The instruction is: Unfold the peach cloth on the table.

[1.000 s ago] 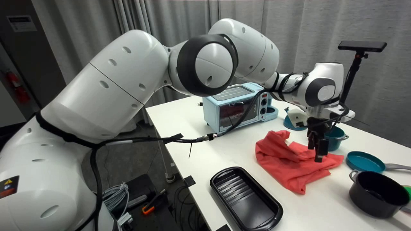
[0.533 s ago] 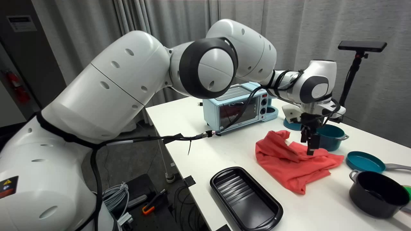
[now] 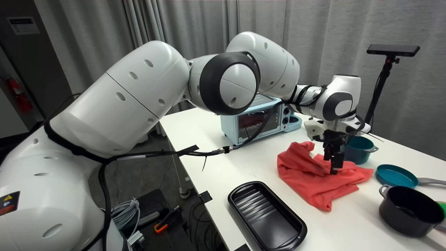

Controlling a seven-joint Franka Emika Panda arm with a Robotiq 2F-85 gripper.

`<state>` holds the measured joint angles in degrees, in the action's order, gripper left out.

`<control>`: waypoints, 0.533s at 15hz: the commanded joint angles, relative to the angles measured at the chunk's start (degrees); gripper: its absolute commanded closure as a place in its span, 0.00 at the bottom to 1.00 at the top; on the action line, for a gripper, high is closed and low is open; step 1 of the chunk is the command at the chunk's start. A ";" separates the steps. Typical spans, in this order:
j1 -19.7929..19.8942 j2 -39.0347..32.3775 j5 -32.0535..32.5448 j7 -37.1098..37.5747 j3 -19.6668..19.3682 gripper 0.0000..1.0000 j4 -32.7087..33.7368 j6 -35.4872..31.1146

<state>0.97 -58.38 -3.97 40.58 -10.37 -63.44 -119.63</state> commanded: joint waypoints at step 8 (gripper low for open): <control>1.07 -5.69 0.06 1.56 0.32 0.68 8.50 0.32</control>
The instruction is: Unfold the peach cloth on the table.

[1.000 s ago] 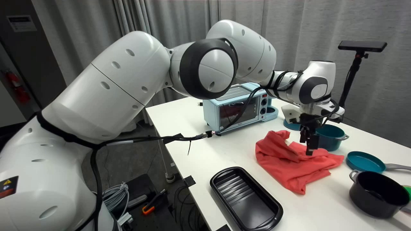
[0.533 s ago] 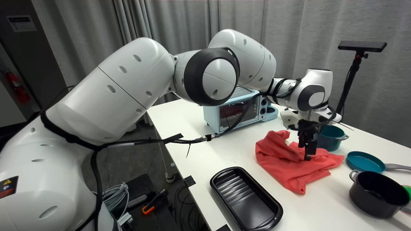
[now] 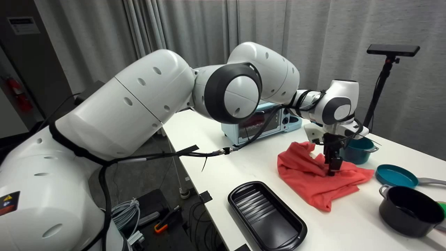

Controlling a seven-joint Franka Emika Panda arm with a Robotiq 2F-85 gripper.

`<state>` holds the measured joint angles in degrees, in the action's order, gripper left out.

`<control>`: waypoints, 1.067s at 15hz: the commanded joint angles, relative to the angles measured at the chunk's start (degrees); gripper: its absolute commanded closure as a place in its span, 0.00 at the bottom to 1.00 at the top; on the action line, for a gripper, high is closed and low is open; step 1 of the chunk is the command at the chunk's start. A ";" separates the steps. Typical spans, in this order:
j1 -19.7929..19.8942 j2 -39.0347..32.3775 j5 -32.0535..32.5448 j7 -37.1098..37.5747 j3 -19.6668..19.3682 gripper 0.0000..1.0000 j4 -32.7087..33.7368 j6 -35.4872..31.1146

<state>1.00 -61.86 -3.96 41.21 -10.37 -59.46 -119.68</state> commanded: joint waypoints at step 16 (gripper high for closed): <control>2.35 12.73 0.59 -10.08 1.61 0.97 -4.48 4.74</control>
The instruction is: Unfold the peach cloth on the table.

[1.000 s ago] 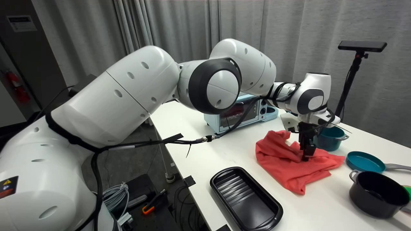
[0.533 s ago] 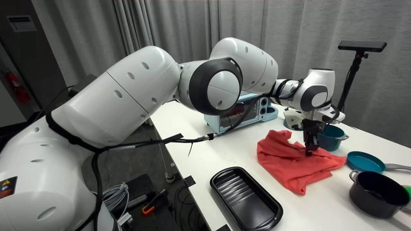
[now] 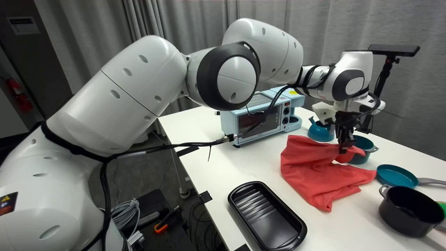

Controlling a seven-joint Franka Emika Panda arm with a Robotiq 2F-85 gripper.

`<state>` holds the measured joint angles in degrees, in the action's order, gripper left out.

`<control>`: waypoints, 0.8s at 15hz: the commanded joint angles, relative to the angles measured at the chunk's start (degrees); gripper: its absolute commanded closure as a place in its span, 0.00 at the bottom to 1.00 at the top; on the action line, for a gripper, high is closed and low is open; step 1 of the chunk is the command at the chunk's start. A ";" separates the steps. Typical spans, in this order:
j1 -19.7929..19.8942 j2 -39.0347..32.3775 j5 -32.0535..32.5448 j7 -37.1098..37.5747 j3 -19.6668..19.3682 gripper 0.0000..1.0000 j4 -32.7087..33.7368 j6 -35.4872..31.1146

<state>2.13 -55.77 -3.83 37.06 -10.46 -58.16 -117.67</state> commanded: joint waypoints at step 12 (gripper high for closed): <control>0.49 28.39 -3.24 -17.55 5.28 0.97 -32.25 23.53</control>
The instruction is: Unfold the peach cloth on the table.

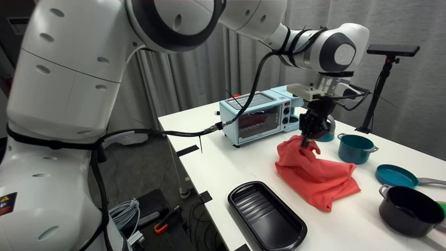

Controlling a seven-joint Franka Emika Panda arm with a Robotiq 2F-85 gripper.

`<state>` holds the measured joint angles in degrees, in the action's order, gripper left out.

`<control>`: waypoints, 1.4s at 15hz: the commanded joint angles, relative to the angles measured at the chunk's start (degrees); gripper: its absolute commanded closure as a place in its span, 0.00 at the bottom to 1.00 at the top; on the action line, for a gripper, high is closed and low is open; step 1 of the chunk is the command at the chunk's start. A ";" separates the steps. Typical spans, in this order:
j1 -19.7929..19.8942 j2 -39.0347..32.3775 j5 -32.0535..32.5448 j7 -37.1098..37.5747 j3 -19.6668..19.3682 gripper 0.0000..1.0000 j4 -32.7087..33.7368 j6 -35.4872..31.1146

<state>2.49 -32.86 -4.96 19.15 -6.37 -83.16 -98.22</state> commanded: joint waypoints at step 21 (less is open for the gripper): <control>-1.46 -2.28 -3.33 7.35 0.46 0.00 -9.91 -25.21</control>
<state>1.86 -30.89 -8.06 24.09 -5.62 -96.02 -117.26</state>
